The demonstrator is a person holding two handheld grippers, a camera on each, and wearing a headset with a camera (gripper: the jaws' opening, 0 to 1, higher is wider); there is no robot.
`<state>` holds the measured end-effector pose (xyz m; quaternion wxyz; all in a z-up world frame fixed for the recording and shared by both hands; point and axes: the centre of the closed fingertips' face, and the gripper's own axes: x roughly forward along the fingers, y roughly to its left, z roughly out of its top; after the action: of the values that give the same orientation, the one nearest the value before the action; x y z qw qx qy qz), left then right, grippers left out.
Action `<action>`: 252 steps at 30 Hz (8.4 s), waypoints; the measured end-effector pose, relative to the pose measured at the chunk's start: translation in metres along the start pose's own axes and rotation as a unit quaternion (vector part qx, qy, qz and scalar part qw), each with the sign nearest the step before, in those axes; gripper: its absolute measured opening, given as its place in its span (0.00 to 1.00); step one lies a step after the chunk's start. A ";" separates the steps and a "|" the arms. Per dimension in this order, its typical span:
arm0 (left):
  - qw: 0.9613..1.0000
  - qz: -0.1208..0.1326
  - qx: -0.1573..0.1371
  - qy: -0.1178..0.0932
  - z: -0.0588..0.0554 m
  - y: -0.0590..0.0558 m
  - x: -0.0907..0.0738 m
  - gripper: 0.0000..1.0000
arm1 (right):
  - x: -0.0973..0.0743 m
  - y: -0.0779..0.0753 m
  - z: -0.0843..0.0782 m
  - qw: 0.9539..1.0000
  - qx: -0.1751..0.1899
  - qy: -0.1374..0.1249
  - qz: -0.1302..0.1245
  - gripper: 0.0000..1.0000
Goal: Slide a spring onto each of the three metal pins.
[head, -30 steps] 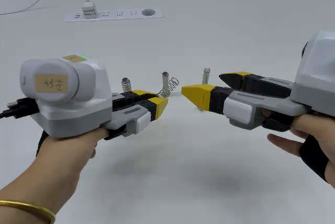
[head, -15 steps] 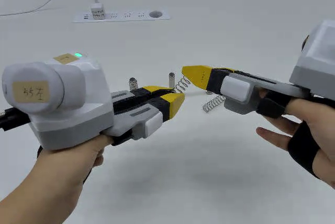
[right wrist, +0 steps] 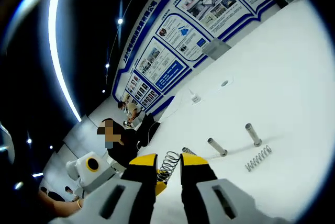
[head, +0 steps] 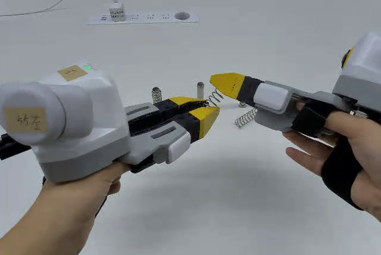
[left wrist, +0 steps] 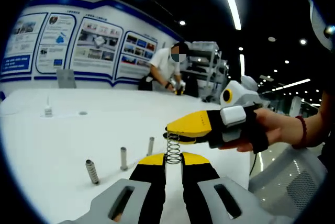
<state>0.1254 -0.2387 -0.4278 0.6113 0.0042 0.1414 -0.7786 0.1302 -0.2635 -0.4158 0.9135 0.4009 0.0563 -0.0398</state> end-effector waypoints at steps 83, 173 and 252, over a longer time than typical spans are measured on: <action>0.981 0.156 0.043 0.109 -0.039 0.059 -0.033 0.56 | 0.084 -0.056 0.030 0.952 -0.297 0.057 -0.055 0.12; 0.982 0.153 0.044 0.104 -0.036 0.058 -0.030 0.60 | 0.067 -0.049 -0.006 0.939 -0.314 0.120 -0.073 0.38; 0.978 0.018 0.137 0.154 -0.060 0.023 0.082 0.33 | -0.068 -0.038 -0.022 0.916 -0.369 0.132 -0.085 0.71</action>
<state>0.1171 -0.3077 -0.5055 0.5896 0.2097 0.1259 -0.7697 0.0565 -0.2713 -0.4488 0.9740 0.0301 0.2208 -0.0402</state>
